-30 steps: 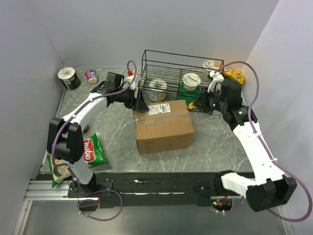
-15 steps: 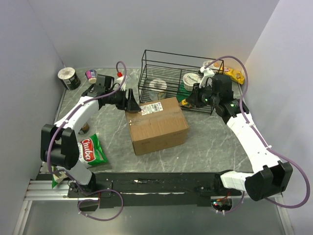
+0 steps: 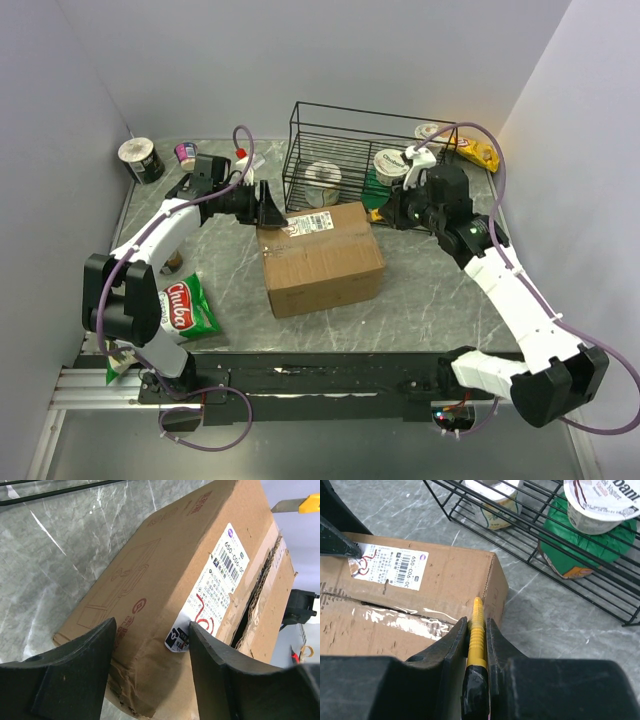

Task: Unpack the express box

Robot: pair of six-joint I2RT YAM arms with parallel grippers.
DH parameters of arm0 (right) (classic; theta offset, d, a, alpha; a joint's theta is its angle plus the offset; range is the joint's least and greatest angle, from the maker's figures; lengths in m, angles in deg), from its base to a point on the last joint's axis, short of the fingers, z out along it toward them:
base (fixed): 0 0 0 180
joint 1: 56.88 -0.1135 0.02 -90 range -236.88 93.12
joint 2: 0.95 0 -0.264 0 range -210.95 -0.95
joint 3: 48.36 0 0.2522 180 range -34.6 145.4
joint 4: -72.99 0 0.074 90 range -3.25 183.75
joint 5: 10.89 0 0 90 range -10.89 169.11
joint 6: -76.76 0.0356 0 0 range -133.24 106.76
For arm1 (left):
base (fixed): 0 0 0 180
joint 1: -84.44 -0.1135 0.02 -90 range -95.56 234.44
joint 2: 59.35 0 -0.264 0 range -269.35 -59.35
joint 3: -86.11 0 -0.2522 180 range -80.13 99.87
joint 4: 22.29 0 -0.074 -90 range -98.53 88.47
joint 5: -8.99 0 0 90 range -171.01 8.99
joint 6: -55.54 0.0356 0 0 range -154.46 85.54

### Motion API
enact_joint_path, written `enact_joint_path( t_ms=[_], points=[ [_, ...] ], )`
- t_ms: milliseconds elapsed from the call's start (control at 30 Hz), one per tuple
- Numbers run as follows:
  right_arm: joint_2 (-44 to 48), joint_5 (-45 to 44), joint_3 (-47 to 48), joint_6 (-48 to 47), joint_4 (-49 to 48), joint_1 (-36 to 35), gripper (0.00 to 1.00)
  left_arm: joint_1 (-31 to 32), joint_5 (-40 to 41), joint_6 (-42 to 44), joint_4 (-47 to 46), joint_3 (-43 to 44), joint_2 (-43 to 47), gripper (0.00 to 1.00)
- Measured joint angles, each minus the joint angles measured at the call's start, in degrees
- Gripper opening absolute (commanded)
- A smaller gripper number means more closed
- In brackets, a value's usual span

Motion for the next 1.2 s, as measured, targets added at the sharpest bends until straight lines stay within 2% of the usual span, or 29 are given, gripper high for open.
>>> enact_joint_path(
  t_ms=[667,700,733,800,833,967,1200],
  points=[
    [2.71,-0.83,-0.87,1.95,2.89,-0.39,0.00,-0.52,-1.53,-1.90,-0.92,-1.27,0.57,0.03],
    [2.54,-0.70,-0.87,1.92,2.67,-0.42,0.00,-0.57,-1.46,-1.88,-0.72,-1.40,0.81,0.13],
    [2.23,-0.52,-0.85,1.92,2.40,-0.42,0.00,-0.70,-1.40,-1.77,-0.46,-1.55,1.18,0.39],
    [0.85,-0.11,0.04,1.68,2.01,-0.44,0.00,-0.98,-1.03,-1.42,0.00,-1.90,1.97,0.50],
    [-0.15,0.07,0.79,1.49,1.79,-0.52,0.00,-1.22,-0.68,-1.20,0.22,-2.12,2.58,0.60],
    [-5.70,1.05,5.09,0.61,1.03,-1.05,0.00,-3.56,0.44,0.39,1.88,-3.39,5.20,0.74],
    [-13.29,2.01,11.32,-1.33,-0.55,-3.30,0.00,-7.10,-0.50,5.46,5.25,-1.99,5.46,0.81]
  ],
)
